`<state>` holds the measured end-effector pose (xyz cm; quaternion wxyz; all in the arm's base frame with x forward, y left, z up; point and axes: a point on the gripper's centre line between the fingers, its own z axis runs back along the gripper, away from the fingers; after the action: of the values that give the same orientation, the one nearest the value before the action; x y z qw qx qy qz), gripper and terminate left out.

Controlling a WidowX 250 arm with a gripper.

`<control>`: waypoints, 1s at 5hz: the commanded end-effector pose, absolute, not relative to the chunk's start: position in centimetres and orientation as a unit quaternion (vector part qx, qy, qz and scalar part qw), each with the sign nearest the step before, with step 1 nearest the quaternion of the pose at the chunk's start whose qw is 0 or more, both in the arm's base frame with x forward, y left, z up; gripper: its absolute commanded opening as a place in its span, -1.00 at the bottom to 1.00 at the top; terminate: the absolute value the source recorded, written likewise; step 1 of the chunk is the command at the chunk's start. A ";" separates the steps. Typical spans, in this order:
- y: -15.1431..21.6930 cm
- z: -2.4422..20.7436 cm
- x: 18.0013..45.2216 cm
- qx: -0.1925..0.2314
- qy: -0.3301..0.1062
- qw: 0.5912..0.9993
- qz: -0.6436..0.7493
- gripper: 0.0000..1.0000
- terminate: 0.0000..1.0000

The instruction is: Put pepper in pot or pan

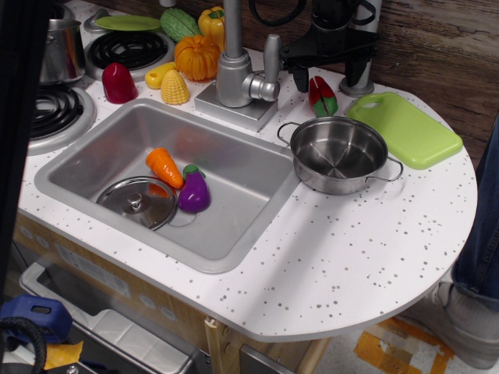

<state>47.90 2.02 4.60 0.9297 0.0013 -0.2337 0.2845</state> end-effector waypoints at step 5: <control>2.8 2.9 49.1 -0.028 -0.242 0.926 0.288 -1.00 -1.00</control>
<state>48.25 2.20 1.07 0.9340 -0.0104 -0.2127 0.2868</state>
